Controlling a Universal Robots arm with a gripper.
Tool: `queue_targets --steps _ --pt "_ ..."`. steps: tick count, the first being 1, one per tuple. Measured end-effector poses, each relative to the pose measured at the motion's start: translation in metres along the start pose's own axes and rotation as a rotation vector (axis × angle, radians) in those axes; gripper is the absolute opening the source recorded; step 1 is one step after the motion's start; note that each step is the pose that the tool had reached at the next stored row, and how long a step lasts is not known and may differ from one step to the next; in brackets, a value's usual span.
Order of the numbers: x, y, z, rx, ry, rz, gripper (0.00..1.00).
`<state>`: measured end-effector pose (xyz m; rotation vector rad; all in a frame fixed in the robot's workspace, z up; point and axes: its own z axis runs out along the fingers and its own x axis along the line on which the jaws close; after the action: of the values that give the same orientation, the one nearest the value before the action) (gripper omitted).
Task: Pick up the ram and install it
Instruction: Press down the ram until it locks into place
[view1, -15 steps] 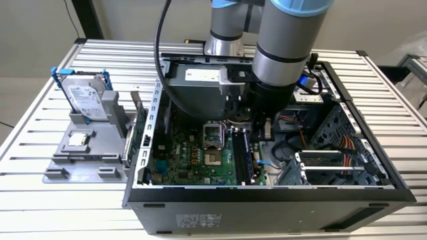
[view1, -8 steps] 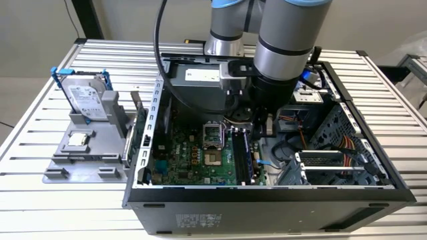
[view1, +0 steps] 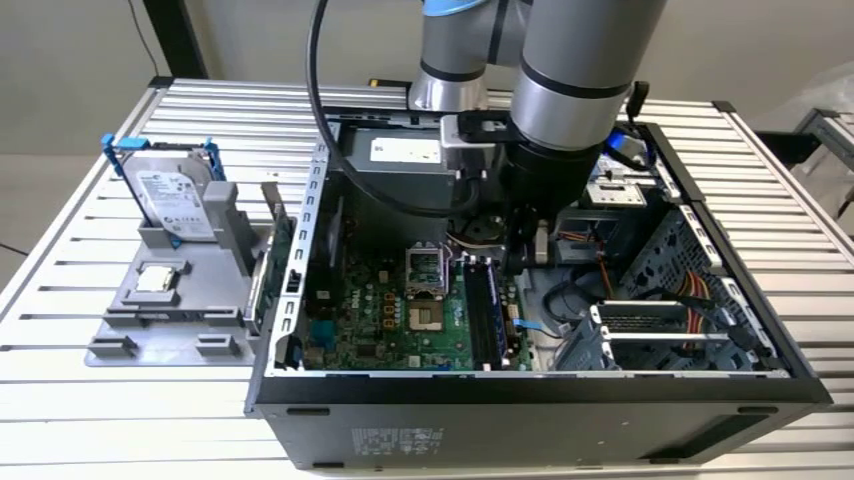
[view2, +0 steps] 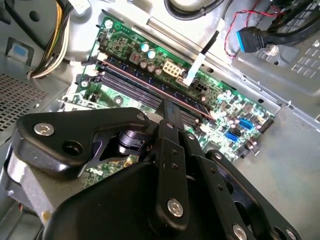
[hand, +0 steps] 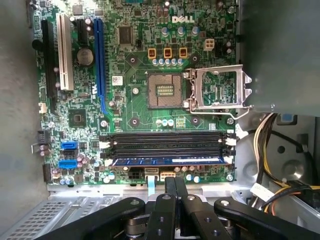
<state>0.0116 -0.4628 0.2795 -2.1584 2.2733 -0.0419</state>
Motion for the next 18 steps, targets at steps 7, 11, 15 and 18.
queue_targets --steps 7,11,15,18 --pt "0.0000 -0.0001 -0.0028 -0.0064 0.0000 0.000 0.00" --pt "0.0000 -0.0001 -0.0029 -0.0085 0.0005 0.000 0.00" --pt "0.0000 -0.0001 -0.0030 -0.0105 0.0007 0.000 0.00" --pt "0.0000 -0.0001 -0.0029 -0.0119 0.0007 0.000 0.00"
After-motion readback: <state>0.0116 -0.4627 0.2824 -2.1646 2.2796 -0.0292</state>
